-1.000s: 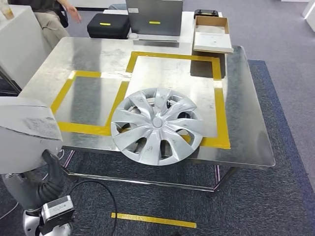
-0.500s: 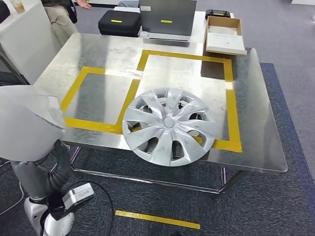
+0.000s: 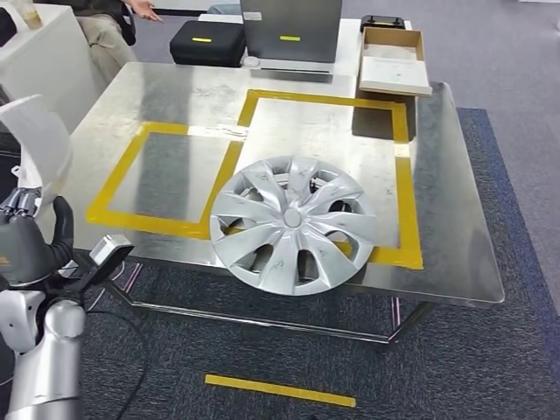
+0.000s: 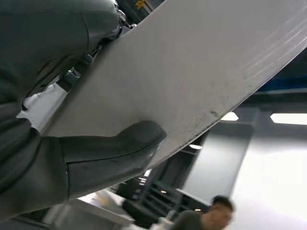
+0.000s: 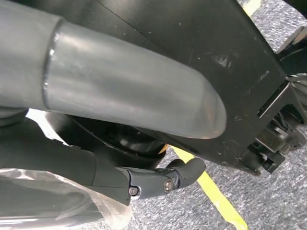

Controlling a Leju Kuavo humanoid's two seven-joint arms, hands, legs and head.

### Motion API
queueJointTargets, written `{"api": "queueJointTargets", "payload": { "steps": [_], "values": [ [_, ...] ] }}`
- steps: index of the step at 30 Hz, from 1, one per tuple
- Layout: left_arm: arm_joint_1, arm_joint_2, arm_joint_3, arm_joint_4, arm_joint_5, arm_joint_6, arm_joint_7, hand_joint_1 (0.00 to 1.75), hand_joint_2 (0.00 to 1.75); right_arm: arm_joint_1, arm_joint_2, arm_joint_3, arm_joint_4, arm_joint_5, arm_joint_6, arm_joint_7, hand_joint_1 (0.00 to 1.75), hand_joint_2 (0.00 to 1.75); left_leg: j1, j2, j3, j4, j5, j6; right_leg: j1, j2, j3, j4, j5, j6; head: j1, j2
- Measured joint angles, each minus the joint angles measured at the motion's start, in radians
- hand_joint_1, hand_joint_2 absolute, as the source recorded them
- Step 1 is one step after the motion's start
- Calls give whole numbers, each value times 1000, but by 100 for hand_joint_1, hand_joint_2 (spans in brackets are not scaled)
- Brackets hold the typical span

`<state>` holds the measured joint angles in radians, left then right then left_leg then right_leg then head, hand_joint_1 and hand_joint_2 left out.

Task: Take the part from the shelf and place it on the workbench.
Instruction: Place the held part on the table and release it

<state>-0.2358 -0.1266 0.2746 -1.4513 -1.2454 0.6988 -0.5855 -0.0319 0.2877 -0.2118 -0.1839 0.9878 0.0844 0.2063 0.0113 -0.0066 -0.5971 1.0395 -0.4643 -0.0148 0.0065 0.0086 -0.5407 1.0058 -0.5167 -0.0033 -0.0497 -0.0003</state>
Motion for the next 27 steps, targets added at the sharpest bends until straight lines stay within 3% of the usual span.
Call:
{"api": "queueJointTargets", "payload": {
  "steps": [3, 5, 8, 9, 10, 11, 13, 15, 18, 20, 24, 25, 26, 27],
  "values": [
    [-39, 35, -14, 82, -46, 0, 77, 175, 175, 0, -1, 3, 0, 8, 2, -3, 0, 0, 1, 0, 1, -15, -4, 13, 2, 1, -8, -2, -1, 13, 1, 0],
    [-68, 51, -39, 129, -61, 0, 116, 175, 175, 0, -3, 6, -1, 13, 4, -5, 0, 0, 5, 2, 5, -22, -3, 24, 3, 2, -29, 36, -26, 22, 5, 0],
    [-109, 73, -87, 203, -79, 0, 170, 175, 175, -7, -5, 10, -2, 16, 6, -13, 0, 0, 6, 4, 8, -24, -4, 34, 5, 3, -125, 227, -105, 29, 9, 0],
    [-125, 82, -108, 237, -83, 0, 193, 175, 175, -11, -6, 12, -3, 17, 7, -17, 0, 0, 5, 4, 9, -24, -5, 35, 6, 3, -153, 279, -115, 29, 9, 0],
    [-141, 91, -131, 273, -85, 0, 215, 175, 175, -13, -7, 13, -4, 17, 9, -21, 0, 0, 5, 4, 10, -23, -6, 36, 7, 3, -165, 297, -107, 29, 9, 0],
    [-160, 101, -156, 315, -83, 0, 238, 175, 175, -14, -8, 14, -4, 18, 13, -25, 0, 0, 5, 2, 12, -23, -7, 37, 7, 3, -158, 274, -80, 28, 9, 0],
    [-197, 126, -215, 396, -69, 0, 289, 175, 175, -10, -12, 14, -4, 20, 21, -33, 0, 0, 4, -1, 17, -22, -11, 33, 6, 3, -108, 146, -2, 25, 10, 0],
    [-235, 157, -276, 477, -54, 0, 324, 175, 175, -4, -14, 14, -4, 23, 27, -42, 0, 0, 0, -2, 12, -17, -13, 25, 6, 5, -63, 38, 35, 19, 10, 0],
    [-271, 187, -334, 582, -64, 0, 324, 175, 175, -1, -15, 14, -4, 22, 29, -53, 0, 0, -3, 1, 3, -13, -12, 13, 5, 11, -53, 13, 32, 6, 10, 0],
    [-286, 191, -367, 644, -98, 1, 323, 175, 175, -1, -15, 14, -4, 26, 32, -55, 0, 0, -2, 3, -8, 16, -31, 4, 1, 11, -49, 10, 32, -5, 8, 0],
    [-323, 187, -453, 775, -174, -4, 347, 175, 175, 0, -16, 14, -4, 36, 36, -59, 0, 0, 0, 3, -117, 243, -124, -7, 1, 8, -45, 9, 29, -18, 6, 0],
    [-328, 185, -474, 802, -187, -9, 351, 175, 175, 0, -16, 15, -4, 37, 36, -61, 0, 0, 0, 3, -132, 268, -122, -6, 2, 9, -43, 9, 29, -19, 6, 0],
    [-334, 183, -493, 826, -201, -17, 353, 175, 175, 0, -16, 15, -4, 38, 37, -64, 0, 0, 0, 3, -130, 256, -101, -3, 3, 11, -42, 9, 28, -19, 6, 0],
    [-342, 181, -512, 845, -215, -26, 356, 175, 175, 0, -16, 16, -4, 39, 38, -66, 0, 0, -1, 3, -111, 208, -66, 1, 3, 13, -39, 9, 27, -19, 6, 0]
  ]
}}
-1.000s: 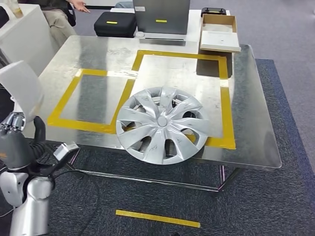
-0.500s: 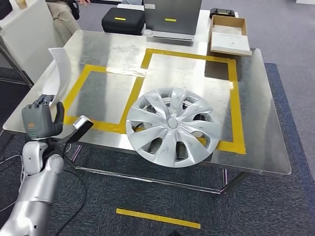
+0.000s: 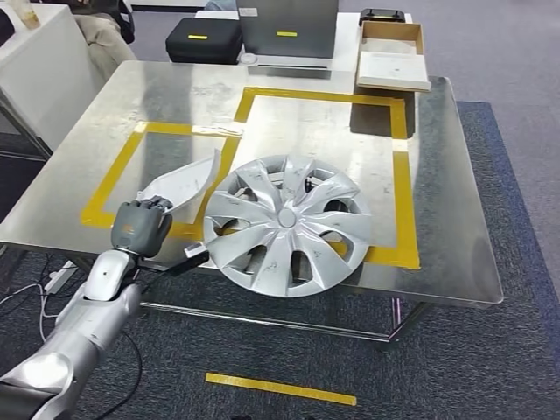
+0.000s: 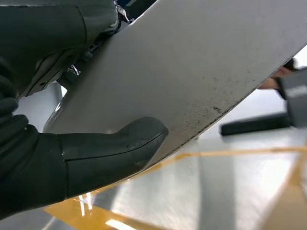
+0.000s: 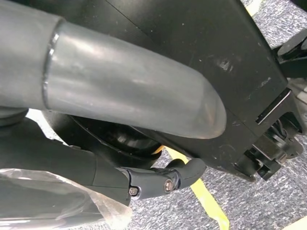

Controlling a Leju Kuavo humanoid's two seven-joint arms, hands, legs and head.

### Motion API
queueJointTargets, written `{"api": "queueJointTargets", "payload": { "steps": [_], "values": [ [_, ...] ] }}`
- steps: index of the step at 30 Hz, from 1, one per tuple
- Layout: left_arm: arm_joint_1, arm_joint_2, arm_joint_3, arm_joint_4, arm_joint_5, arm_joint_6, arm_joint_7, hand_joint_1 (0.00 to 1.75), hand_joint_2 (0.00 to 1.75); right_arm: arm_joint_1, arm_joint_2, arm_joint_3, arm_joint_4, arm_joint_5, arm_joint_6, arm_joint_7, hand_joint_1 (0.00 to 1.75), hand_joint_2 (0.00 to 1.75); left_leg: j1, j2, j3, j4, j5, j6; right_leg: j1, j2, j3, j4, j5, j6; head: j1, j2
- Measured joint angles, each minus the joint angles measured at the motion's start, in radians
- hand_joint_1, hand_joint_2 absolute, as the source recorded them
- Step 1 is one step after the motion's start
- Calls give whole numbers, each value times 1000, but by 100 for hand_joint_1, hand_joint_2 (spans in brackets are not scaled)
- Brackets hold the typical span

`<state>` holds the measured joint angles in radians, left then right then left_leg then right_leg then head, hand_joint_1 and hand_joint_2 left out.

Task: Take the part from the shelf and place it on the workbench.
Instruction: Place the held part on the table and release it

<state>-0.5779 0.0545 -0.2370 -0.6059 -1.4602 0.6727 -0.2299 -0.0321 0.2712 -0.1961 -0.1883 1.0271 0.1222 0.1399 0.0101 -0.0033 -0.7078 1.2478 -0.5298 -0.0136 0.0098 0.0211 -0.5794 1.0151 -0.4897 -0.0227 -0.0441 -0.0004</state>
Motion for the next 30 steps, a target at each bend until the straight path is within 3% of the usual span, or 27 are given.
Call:
{"api": "queueJointTargets", "payload": {
  "steps": [2, 3, 5, 8, 10, 12, 13, 14, 15, 17, 19, 23, 25, 28, 29, 30],
  "values": [
    [-22, -4, -35, 32, -23, -17, 5, 175, 175, 0, 0, 1, 0, 1, 1, -4, 0, 0, -4, 0, 55, -130, 67, 12, 2, 2, 4, 0, -3, 3, 0, 0],
    [-34, -7, -51, 47, -30, -25, 8, 175, 175, 1, 0, 2, 0, 2, 1, -5, 0, 0, -7, 0, 76, -179, 81, 17, 4, 2, 3, 1, -4, 5, 0, 0],
    [-52, -15, -81, 72, -39, -35, 16, 175, 175, 2, -1, 5, 0, 2, 2, -6, 0, 0, -11, 0, 90, -212, 76, 23, 6, 2, -1, 0, -4, 13, 1, 0],
    [-65, -29, -114, 92, -44, -38, 26, 175, 175, 1, -4, 8, 0, 2, 4, -6, 0, 0, -3, 0, 97, -230, 77, 33, 9, 2, -10, 11, -17, 28, 3, 0],
    [-76, -37, -130, 103, -42, -38, 31, 175, 175, -1, -6, 10, -1, 1, 6, -6, 0, 0, 2, 1, 102, -238, 80, 39, 8, 0, -51, 94, -65, 38, 9, 0],
    [-81, -40, -142, 114, -37, -38, 33, 175, 175, -6, -7, 10, -1, -2, 7, -7, 0, 0, 2, 2, 102, -238, 80, 41, 7, 0, -113, 228, -118, 47, 13, 0],
    [-81, -41, -147, 119, -35, -38, 34, 175, 175, -9, -8, 10, -1, -4, 7, -7, 0, 0, 2, 2, 103, -237, 80, 42, 6, 0, -133, 271, -127, 51, 13, 0],
    [-81, -41, -152, 124, -34, -36, 38, 175, 175, -11, -8, 10, -1, -6, 7, -7, 0, 0, 2, 1, 103, -237, 79, 41, 5, 0, -136, 277, -116, 53, 13, 0],
    [-81, -41, -156, 127, -33, -32, 45, 175, 175, -11, -9, 10, -2, -8, 7, -6, 0, 0, 3, 0, 104, -235, 78, 40, 3, -1, -122, 244, -88, 56, 13, 0],
    [-84, -36, -165, 130, -33, -19, 69, 175, 175, -6, -10, 10, -2, -11, 7, -4, 0, 0, 4, -3, 103, -229, 73, 33, -3, -1, -64, 117, -21, 61, 14, 0],
    [-93, -19, -168, 130, -29, -6, 90, 175, 175, -1, -10, 10, -1, -16, 6, -3, 0, 0, 0, -6, 95, -218, 70, 22, -6, 1, -21, 27, 1, 56, 16, 0],
    [-116, 45, -178, 129, -29, -17, 101, 175, 175, 1, -10, 9, -1, -30, 7, -8, 0, 0, -1, -4, 85, -200, 61, 8, -7, 7, -13, 16, -5, 28, 14, 0],
    [-128, 75, -182, 129, -30, -23, 100, 175, 175, 1, -10, 9, -1, -32, 8, -9, 0, 0, 0, -4, 56, -130, 20, -1, -10, 6, -10, 14, -5, 15, 9, 0],
    [-137, 100, -187, 129, -30, -29, 95, 175, 175, 1, -10, 8, -1, -33, 8, -9, 0, 0, 0, -4, -30, 53, -52, -6, -7, 1, -9, 15, -7, 8, 6, 0],
    [-137, 104, -189, 129, -31, -30, 95, 175, 175, 1, -10, 8, -1, -34, 9, -9, 0, 0, 0, -4, -41, 73, -48, -4, -6, 0, -8, 15, -7, 7, 6, 0],
    [-137, 107, -191, 129, -33, -31, 96, 175, 175, 1, -10, 8, -1, -34, 9, -9, 0, 0, 0, -4, -33, 54, -25, 0, -5, 0, -6, 15, -8, 6, 7, 0]
  ]
}}
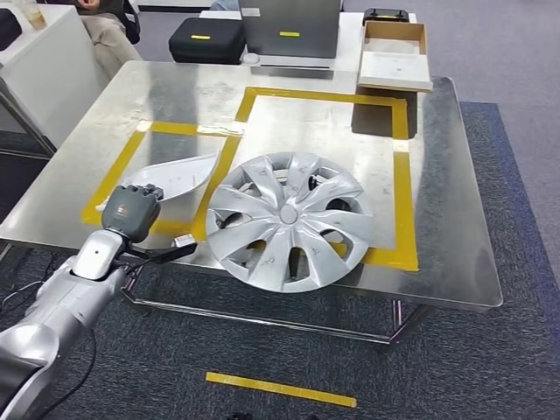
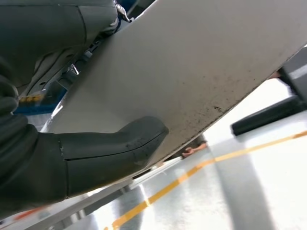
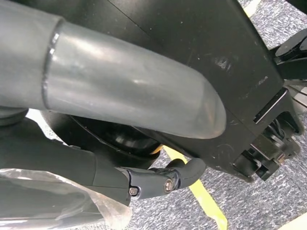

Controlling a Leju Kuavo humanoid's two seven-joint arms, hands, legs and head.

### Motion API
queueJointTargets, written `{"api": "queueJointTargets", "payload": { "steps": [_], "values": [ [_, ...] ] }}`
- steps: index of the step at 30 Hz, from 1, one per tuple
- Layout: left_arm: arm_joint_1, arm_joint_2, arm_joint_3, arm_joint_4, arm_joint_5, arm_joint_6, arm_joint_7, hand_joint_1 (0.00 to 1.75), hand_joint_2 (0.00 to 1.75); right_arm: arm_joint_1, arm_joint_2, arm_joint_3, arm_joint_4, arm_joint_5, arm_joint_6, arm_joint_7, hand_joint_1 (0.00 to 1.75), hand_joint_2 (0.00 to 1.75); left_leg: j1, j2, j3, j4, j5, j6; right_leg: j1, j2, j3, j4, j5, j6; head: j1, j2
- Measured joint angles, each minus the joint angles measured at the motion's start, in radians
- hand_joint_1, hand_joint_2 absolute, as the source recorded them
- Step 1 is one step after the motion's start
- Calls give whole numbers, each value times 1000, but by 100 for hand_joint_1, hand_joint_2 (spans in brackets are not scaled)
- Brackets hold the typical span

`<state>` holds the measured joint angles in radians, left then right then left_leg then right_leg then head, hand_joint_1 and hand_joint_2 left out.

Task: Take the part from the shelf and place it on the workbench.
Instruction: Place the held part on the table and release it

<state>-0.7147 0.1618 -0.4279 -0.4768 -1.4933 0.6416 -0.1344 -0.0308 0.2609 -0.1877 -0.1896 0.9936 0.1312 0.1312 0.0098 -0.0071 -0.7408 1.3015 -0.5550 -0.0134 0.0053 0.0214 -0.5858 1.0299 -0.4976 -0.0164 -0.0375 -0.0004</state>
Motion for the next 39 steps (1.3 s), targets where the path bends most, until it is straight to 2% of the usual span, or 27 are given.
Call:
{"api": "queueJointTargets", "payload": {
  "steps": [2, 3, 5, 7, 9, 10, 12, 13, 14, 15, 16, 17, 18, 19, 20, 23, 25, 26, 28, 29, 30, 31, 33, 34, 35, 36, 39],
  "values": [
    [-2, 11, -5, 0, -4, -8, 5, 175, 175, 0, 0, 0, 0, 2, 1, 0, 0, 0, -3, 0, 55, -122, 71, 12, 2, 1, 4, 0, -2, -1, 0, 0],
    [-4, 19, -8, 0, -5, -13, 8, 175, 175, 0, 0, 0, 0, 3, 1, 0, 0, 0, -7, 1, 83, -184, 96, 18, 4, 3, 4, 0, -3, -1, 1, 0],
    [-6, 42, -12, -1, 1, -20, 6, 175, 175, 0, 1, 0, 0, 2, 1, -1, 0, 0, -13, 2, 113, -254, 106, 25, 5, 7, -1, 0, -2, 3, 0, 0],
    [-5, 65, -14, -2, 13, -21, -5, 175, 175, 0, 1, 0, 0, 0, 1, -2, 0, 0, -11, 2, 118, -270, 101, 27, 6, 8, -5, -3, -2, 13, -2, 0],
    [-4, 78, -15, -3, 21, -20, -12, 175, 175, -1, 0, 0, 0, 2, 1, -1, 0, 0, -5, 3, 124, -283, 106, 32, 9, 4, -17, 15, -20, 23, 1, 0],
    [-3, 81, -16, -3, 22, -21, -11, 175, 175, -2, 0, 0, 0, 4, 1, 0, 0, 0, -2, 3, 127, -288, 108, 35, 10, 2, -36, 55, -45, 29, 2, 0],
    [-1, 86, -19, -4, 22, -21, -9, 175, 175, -6, 0, 0, 0, 5, 1, 0, 0, 0, -2, 3, 128, -289, 108, 39, 10, -1, -96, 185, -106, 38, 4, 0],
    [2, 87, -21, -4, 22, -21, -8, 175, 175, -10, 0, 0, 0, 5, 0, -1, 0, 0, -2, 3, 128, -289, 108, 39, 10, -1, -123, 246, -127, 41, 4, 0],
    [4, 88, -23, -4, 21, -21, -8, 175, 175, -12, 0, 0, -1, 5, 0, 0, 0, 0, -1, 3, 129, -288, 107, 39, 9, -2, -137, 275, -129, 45, 4, 0],
    [5, 88, -24, -4, 21, -21, -8, 175, 175, -13, 0, 0, -1, 5, 0, 0, 0, 0, -1, 3, 130, -288, 106, 39, 8, -2, -131, 265, -110, 47, 4, 0],
    [6, 88, -25, -4, 21, -21, -8, 175, 175, -12, -1, 0, 0, 6, 0, 2, 0, 0, 1, 3, 131, -287, 105, 37, 6, -2, -109, 219, -77, 49, 4, 0],
    [7, 88, -26, -4, 21, -21, -7, 175, 175, -10, -1, 0, 0, 7, 0, 3, 0, 0, 1, 2, 132, -285, 102, 35, 3, -3, -78, 148, -39, 51, 4, 0],
    [7, 89, -26, -4, 21, -21, -6, 175, 175, -6, -2, 0, 0, 8, 1, 4, 0, 0, 1, 1, 131, -283, 100, 31, 2, -4, -48, 85, -13, 51, 4, 0],
    [6, 90, -27, -4, 20, -21, -4, 175, 175, -4, -2, 0, 0, 9, 1, 5, 0, 0, -1, 1, 128, -278, 99, 26, 0, -4, -24, 33, 0, 49, 5, 0],
    [5, 90, -29, -4, 20, -20, -2, 131, 175, -2, -2, 0, 0, 11, 1, 5, 0, 0, -3, 1, 123, -274, 98, 21, 0, -3, -12, 6, 3, 44, 5, 0],
    [1, 86, -41, -4, 19, -17, 8, 0, 175, -1, -2, 0, 0, 15, 0, 5, 0, 0, -4, 0, 113, -268, 100, 10, 0, 0, -8, -2, -1, 22, 4, 0],
    [0, 81, -46, -4, 31, -8, 15, 0, 175, -1, -2, 0, 0, 18, -7, 1, 0, 0, -3, 1, 100, -234, 78, 2, -4, -2, -3, -5, 0, 11, 2, 0],
    [0, 79, -46, -4, 39, 0, 17, 0, 131, 1, -2, 1, 0, 20, -15, -4, 0, 0, -2, 1, 82, -190, 54, -3, -5, -3, 1, -7, 0, 5, 1, 0],
    [4, 77, -46, -4, 50, 18, 20, 0, 44, 7, -2, 2, 0, 22, -34, -18, 0, 0, -1, 2, 23, -59, 0, -9, -5, -4, 5, -6, -3, -1, -1, 0],
    [8, 76, -46, -4, 52, 25, 20, 0, 0, 10, -2, 2, 0, 22, -42, -26, 0, 0, 0, 2, -2, -8, -13, -10, -5, -3, 7, -6, -4, -3, -1, 0],
    [12, 75, -46, -4, 53, 30, 18, 0, 0, 12, -2, 4, 0, 23, -49, -32, 0, 0, 0, 2, -14, 11, -8, -10, -4, -3, 9, -6, -5, -4, -1, 0],
    [15, 75, -46, -4, 53, 33, 15, 0, 0, 13, -1, 5, 0, 23, -56, -38, 0, 0, 0, 2, -6, -10, 15, -7, -4, -2, 13, -6, -7, -4, -1, 0],
    [18, 74, -46, -4, 53, 40, 9, 0, 0, 15, 0, 7, 0, 25, -65, -48, 0, 0, -2, 2, 48, -133, 86, 3, -3, -2, 20, -7, -12, -3, -1, 0],
    [18, 74, -46, -4, 52, 44, 7, 0, 0, 16, 0, 7, 0, 25, -68, -53, 0, 0, -4, 2, 76, -194, 110, 8, -1, -1, 22, -6, -14, 0, -1, 0],
    [18, 74, -46, -4, 51, 48, 7, 0, 0, 17, 1, 7, 0, 26, -70, -56, 0, 0, -7, 2, 95, -237, 118, 13, 0, -1, 21, -6, -16, 4, -1, 0],
    [19, 74, -47, -4, 51, 51, 7, 0, 0, 17, 2, 7, 1, 27, -71, -59, 0, 0, -9, 2, 104, -256, 115, 15, 1, -1, 20, -6, -17, 9, -1, 0],
    [25, 73, -47, -4, 50, 54, 7, 0, 0, 17, 2, 8, 1, 29, -73, -62, 0, 0, -6, 2, 111, -274, 111, 24, 3, -3, 15, -5, -25, 24, -1, 0]
  ]
}}
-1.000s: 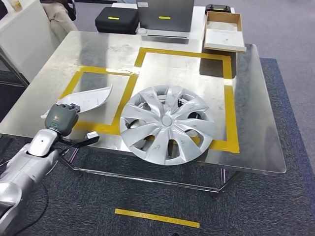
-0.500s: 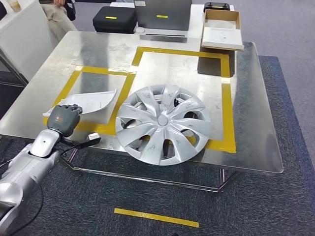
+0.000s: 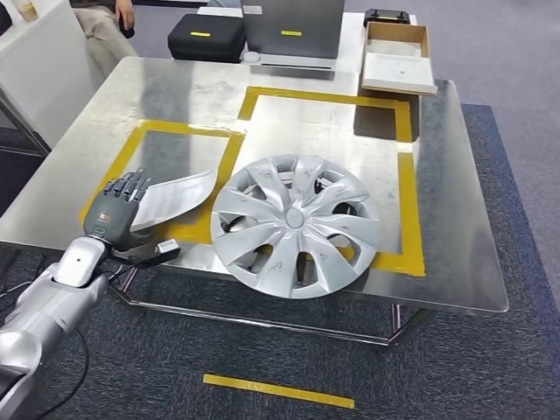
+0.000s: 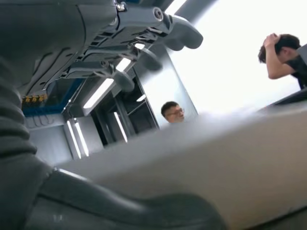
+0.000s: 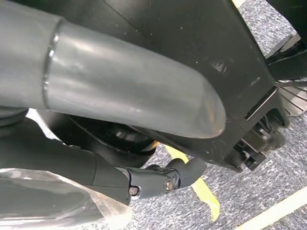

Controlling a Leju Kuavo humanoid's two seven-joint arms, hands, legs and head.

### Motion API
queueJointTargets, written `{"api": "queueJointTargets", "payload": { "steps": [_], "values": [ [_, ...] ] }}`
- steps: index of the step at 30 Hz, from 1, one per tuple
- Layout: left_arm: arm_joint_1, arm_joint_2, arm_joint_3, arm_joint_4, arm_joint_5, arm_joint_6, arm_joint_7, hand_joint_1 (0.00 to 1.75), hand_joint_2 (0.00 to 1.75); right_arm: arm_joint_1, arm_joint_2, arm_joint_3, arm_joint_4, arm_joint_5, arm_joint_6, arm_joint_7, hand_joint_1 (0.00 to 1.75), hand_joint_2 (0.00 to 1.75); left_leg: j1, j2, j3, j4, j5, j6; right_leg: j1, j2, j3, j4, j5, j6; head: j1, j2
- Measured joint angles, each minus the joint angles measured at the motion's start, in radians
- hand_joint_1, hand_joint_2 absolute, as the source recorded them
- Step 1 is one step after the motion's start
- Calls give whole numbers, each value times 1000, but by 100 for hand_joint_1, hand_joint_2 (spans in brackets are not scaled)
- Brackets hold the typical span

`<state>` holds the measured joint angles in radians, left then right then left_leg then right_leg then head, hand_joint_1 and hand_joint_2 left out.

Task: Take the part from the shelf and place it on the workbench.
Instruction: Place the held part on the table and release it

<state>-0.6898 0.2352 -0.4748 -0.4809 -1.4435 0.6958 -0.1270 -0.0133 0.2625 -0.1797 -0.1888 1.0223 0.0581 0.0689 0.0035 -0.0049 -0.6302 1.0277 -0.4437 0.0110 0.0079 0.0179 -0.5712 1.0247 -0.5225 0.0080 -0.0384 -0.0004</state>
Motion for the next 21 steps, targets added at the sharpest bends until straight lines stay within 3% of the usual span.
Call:
{"api": "queueJointTargets", "payload": {
  "steps": [2, 4, 6, 7, 10, 12, 15, 16, 18, 20, 21],
  "values": [
    [2, -2, 0, 0, 0, 2, 0, 0, 0, -1, 0, 0, 0, 0, -2, -2, 0, 0, 6, 1, 5, -8, 3, 8, 1, -2, -28, 56, -36, 10, 4, 0],
    [5, -3, 0, 0, 2, 3, -5, 0, 0, -5, 0, 2, 0, 0, -3, -7, 0, 0, 5, 2, 6, -8, 2, 12, 0, -3, -90, 184, -94, 16, 7, 0],
    [11, -6, 0, 0, 9, 3, -16, 0, 0, -10, 0, 3, 0, 0, -4, -10, 0, 0, 5, 3, 7, -7, 2, 13, 0, -3, -133, 271, -114, 21, 7, 0],
    [13, -8, 0, 0, 14, 3, -22, 0, 0, -11, 0, 5, 0, 1, -4, -11, 0, 0, 5, 3, 7, -7, 3, 13, -1, -3, -129, 260, -96, 22, 7, 0],
    [16, -12, 0, 0, 28, 2, -35, 0, 0, -10, 0, 7, 0, 1, -4, -11, 0, 0, 4, 1, 6, 0, 3, 10, -3, -5, -43, 74, 3, 20, 8, 0],
    [18, -13, 0, -2, 38, 3, -40, 0, 0, -9, 1, 8, 1, 1, -4, -11, 0, 0, 0, 0, -2, 5, 7, 2, -3, -4, -11, 6, 23, 13, 6, 0],
    [30, -18, 1, -19, 54, 4, -48, 0, 0, -9, 3, 10, 1, 0, -4, -10, 0, 0, 0, 0, -9, 8, 11, -14, -3, -1, -12, 0, 31, -5, 5, 0],
    [36, -19, 2, -33, 60, 4, -51, 0, 0, -10, 4, 10, 1, -1, -4, -9, 0, 0, 1, 1, -13, 21, -4, -19, -5, -2, -13, -2, 36, -12, 4, 0],
    [50, -24, 6, -68, 71, 4, -55, 0, 0, -11, 5, 12, 2, -2, -6, -7, 0, 0, 4, 1, -39, 105, -74, -28, -8, -6, -19, -6, 46, -25, 0, 0],
    [72, -34, 15, -114, 81, 4, -63, 0, 0, -12, 5, 13, 2, -3, -8, -7, 0, 0, 7, 1, -71, 232, -151, -35, -7, -8, -31, -5, 55, -29, -3, 0],
    [86, -42, 20, -140, 85, 4, -67, 0, 0, -13, 5, 14, 2, -4, -8, -7, 0, 0, 7, 1, -74, 269, -169, -36, -7, -8, -38, -5, 61, -29, -3, 0]
  ]
}}
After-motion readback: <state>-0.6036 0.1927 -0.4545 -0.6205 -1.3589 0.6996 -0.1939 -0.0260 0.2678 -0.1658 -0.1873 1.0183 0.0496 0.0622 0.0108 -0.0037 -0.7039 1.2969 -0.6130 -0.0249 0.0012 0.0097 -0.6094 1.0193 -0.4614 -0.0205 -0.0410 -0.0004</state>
